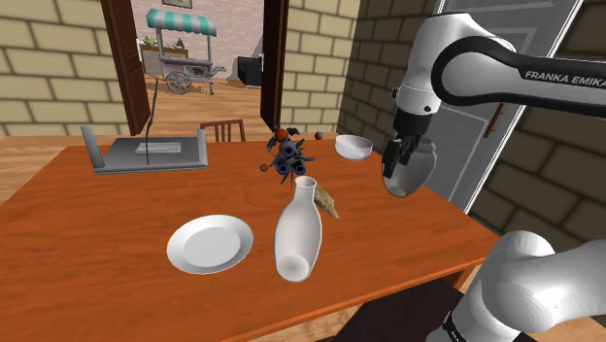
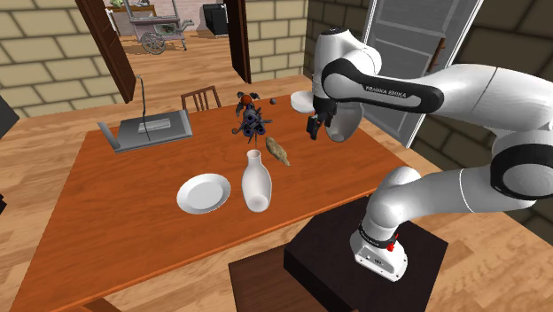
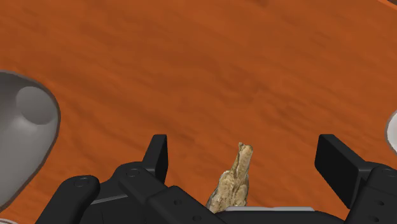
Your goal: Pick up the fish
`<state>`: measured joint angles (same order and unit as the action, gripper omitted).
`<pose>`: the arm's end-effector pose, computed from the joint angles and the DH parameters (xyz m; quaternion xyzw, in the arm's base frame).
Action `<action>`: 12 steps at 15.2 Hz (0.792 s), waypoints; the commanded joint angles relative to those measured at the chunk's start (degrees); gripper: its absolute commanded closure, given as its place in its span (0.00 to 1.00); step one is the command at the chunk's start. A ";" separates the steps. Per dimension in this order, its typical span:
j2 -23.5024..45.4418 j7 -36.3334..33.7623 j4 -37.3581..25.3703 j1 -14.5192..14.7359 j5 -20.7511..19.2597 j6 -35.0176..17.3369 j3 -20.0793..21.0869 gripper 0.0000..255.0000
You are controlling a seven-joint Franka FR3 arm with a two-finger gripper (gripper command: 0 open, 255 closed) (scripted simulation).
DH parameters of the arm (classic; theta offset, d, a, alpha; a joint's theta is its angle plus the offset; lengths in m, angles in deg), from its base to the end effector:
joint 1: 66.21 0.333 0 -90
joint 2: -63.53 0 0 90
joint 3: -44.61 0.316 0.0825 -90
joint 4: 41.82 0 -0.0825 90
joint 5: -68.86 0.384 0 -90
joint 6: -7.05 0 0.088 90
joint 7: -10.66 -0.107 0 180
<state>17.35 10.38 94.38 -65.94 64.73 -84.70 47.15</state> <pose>0.3043 0.0115 0.5896 0.9984 0.0160 0.0159 0.0517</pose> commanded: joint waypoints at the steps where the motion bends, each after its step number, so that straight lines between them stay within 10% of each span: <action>1: 0.00 0.00 0.00 0.00 0.00 0.00 0.00 0.00; 12: 19.84 -3.75 -0.71 -1.20 -1.50 -20.37 1.35 0.00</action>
<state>34.80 7.00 93.92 -66.95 63.50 -102.72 48.42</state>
